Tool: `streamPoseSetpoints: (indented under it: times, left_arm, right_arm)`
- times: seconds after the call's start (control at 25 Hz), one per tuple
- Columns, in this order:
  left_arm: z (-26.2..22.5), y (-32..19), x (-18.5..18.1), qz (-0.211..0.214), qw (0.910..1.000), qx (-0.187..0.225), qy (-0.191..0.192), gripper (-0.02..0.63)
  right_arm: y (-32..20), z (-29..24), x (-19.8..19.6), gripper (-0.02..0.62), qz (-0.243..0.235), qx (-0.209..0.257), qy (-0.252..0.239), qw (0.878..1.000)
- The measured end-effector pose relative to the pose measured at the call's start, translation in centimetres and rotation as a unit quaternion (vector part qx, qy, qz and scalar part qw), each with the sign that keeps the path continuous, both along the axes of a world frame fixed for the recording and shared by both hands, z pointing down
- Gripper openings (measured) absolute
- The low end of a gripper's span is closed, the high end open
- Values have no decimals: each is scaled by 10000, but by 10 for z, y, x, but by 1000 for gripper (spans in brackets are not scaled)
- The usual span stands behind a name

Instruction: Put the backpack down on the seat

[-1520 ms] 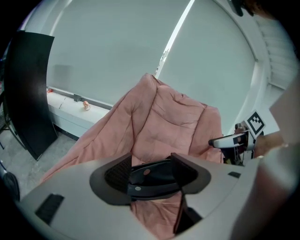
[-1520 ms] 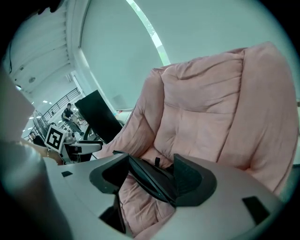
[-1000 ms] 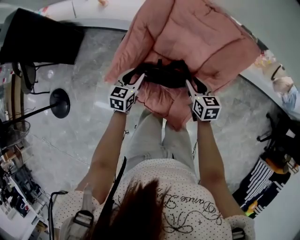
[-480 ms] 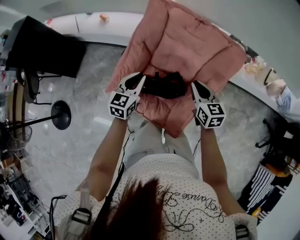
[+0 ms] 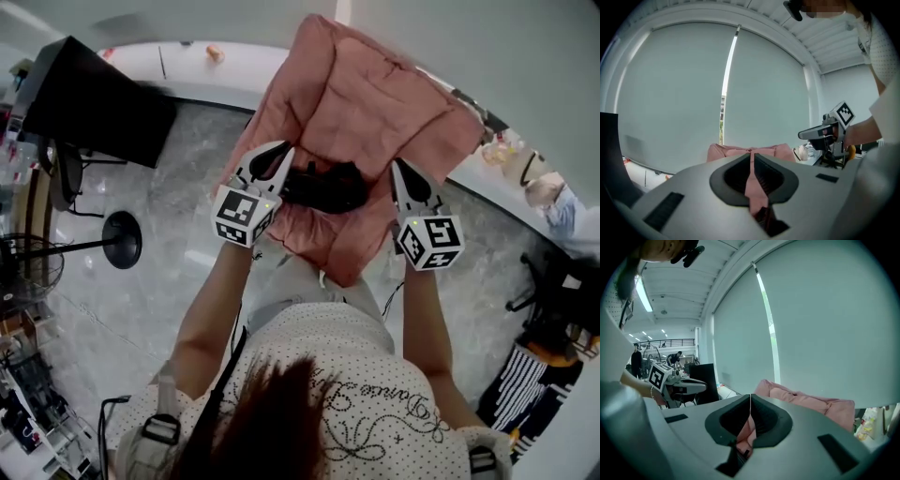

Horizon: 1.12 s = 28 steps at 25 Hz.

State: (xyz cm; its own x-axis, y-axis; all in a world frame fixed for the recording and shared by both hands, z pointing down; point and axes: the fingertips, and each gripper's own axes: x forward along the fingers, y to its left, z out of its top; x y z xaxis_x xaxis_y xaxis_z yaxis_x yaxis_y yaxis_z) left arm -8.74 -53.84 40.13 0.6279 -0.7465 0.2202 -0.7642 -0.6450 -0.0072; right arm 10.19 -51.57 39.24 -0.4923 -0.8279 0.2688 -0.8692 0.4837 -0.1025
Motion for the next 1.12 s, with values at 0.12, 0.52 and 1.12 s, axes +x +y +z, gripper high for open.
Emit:
streamPoseSetpoints:
  times: [0.12, 0.52, 1.12]
  left_arm:
    - [-24, -2, 1, -87, 9997, 164, 137, 21]
    - [-84, -13, -1, -293, 9967, 582, 493, 8]
    - [-108, -12, 0, -342, 9948, 726, 635, 5]
  right_arm:
    - [-1, -25, -1, 12, -30, 263, 65, 9996]
    - [-5, -78, 1, 12, -17, 857, 63, 9963]
    - [-3, -116, 5, 12, 50, 1294, -76, 9916]
